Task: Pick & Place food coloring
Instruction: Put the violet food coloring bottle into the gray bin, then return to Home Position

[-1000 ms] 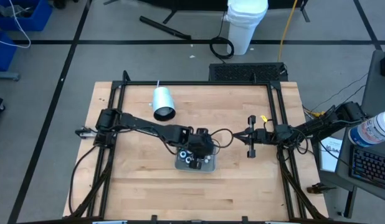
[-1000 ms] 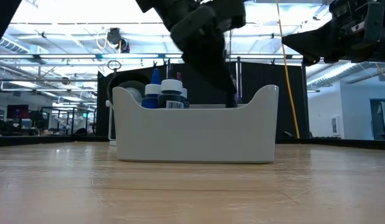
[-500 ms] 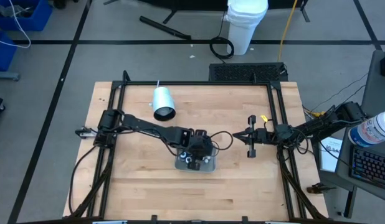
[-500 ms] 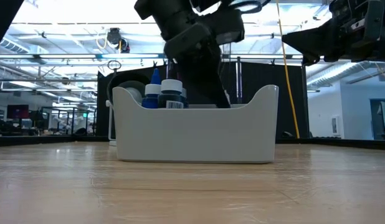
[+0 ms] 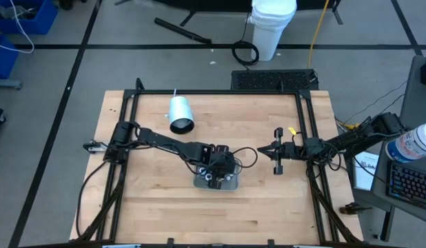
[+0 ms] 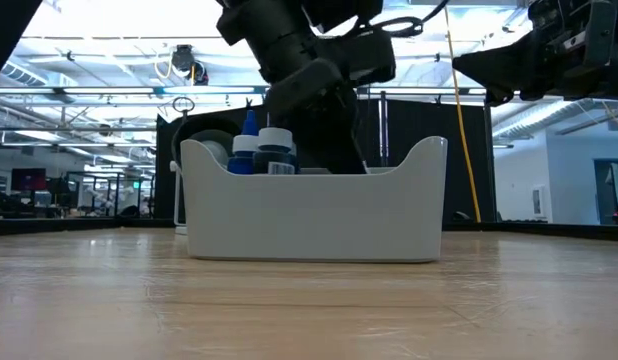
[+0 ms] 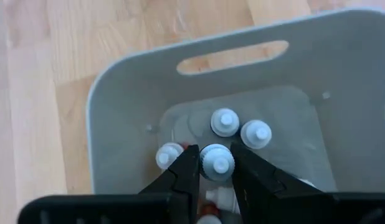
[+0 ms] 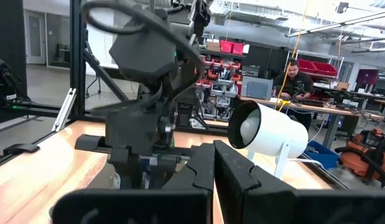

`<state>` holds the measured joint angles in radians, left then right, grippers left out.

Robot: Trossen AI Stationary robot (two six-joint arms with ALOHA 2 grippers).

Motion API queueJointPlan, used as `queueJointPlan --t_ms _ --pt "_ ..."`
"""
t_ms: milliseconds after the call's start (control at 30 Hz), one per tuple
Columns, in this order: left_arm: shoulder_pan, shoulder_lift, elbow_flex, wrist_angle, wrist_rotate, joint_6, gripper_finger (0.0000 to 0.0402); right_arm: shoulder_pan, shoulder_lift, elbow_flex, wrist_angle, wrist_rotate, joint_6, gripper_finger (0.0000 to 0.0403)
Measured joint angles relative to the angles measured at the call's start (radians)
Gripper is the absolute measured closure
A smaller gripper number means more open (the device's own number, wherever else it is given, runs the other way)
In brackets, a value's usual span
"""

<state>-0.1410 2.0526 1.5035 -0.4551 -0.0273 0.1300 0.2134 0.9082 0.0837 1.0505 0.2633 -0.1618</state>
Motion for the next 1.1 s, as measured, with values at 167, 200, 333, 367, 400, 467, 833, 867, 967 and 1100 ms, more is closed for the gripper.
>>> queueJointPlan --t_ms 167,200,333,367,400,467,833,867,967,1100 --pt "0.000 0.004 0.000 -0.002 0.000 0.003 0.0322 0.000 0.000 0.000 0.002 0.000 0.000 0.0403" --pt "0.000 0.004 0.000 0.000 0.000 0.003 0.0322 0.000 0.000 0.000 0.006 -0.001 0.000 0.0403" --pt "0.000 0.002 0.000 0.003 0.000 0.003 0.0313 0.000 0.000 0.000 0.008 -0.001 0.000 0.0403" --pt "0.000 0.000 0.000 0.006 0.000 0.003 0.0308 0.000 0.000 0.000 0.008 -0.001 0.000 0.0403" --pt "0.000 0.000 0.001 0.009 0.000 0.003 0.0301 0.000 0.000 0.000 0.007 -0.001 0.000 0.0403" --pt "0.000 0.000 0.001 0.010 0.000 0.004 0.0286 0.000 0.000 0.000 0.008 -0.001 0.000 0.0403" --pt "-0.002 -0.020 0.067 -0.086 0.000 0.044 0.0241 0.000 0.000 0.000 0.007 -0.002 0.000 0.0403" --pt "-0.005 -0.032 0.085 -0.116 0.001 0.049 0.0241 0.000 0.000 0.000 0.007 -0.002 0.000 0.0403" --pt "-0.027 -0.105 0.138 -0.250 0.026 0.074 0.0241 0.000 0.000 0.000 0.007 -0.002 0.000 0.0403" --pt "-0.096 -0.253 0.155 -0.448 -0.009 0.071 0.0248 0.000 0.000 0.000 -0.003 -0.002 0.000 0.0403"
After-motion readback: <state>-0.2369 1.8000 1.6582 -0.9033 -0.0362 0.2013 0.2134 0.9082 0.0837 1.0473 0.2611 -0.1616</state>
